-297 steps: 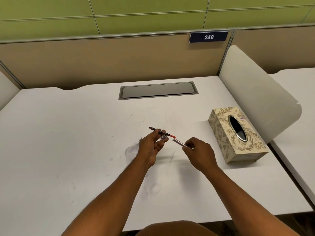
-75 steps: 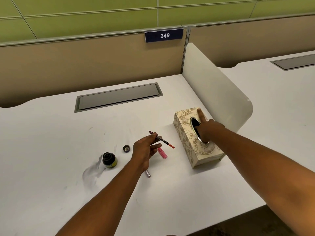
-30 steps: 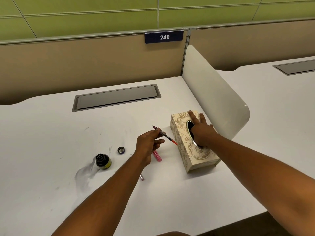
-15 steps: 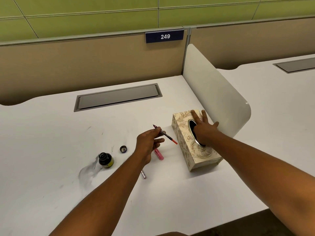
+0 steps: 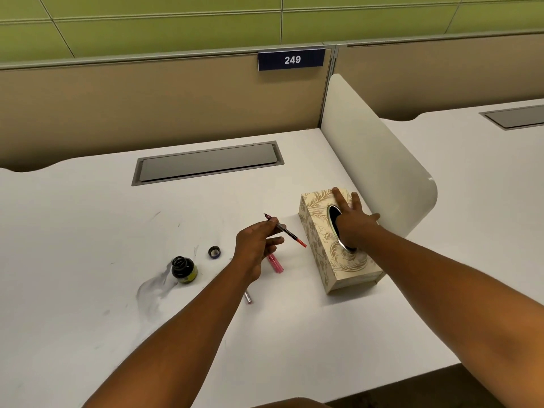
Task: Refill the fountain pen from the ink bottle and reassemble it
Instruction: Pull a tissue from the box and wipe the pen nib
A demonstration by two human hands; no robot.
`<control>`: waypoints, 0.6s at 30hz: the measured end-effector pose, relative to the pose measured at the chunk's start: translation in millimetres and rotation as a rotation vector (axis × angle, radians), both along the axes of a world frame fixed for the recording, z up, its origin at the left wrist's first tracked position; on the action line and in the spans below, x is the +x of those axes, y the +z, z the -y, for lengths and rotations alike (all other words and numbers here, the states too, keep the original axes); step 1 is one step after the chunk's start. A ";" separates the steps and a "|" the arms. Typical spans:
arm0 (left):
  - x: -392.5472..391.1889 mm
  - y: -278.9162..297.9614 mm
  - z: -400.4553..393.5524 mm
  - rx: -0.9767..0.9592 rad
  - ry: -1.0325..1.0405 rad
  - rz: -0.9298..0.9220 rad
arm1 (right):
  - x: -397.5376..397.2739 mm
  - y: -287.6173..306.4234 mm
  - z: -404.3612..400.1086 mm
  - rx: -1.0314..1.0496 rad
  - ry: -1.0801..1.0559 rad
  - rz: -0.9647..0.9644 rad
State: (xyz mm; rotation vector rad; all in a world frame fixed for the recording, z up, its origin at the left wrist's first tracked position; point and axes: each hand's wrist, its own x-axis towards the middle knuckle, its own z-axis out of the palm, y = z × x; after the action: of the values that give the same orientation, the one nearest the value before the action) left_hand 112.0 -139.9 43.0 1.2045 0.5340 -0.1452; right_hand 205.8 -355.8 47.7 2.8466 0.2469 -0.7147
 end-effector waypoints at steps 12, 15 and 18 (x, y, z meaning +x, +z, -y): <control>-8.5 -1.6 -2.4 0.002 0.012 -0.022 | -6.5 -2.2 1.5 0.067 0.000 0.088; -12.2 -6.2 -1.7 -0.001 0.018 -0.033 | -4.0 -3.1 0.6 0.035 0.008 0.074; -13.9 -5.8 0.4 -0.006 0.020 -0.028 | -4.1 -1.8 -0.8 0.021 0.022 0.075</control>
State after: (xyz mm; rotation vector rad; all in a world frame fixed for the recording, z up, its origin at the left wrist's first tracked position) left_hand 98.1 -140.3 37.2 1.1927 0.5701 -0.1469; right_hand 201.7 -355.0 45.9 2.8783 0.2751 -0.6038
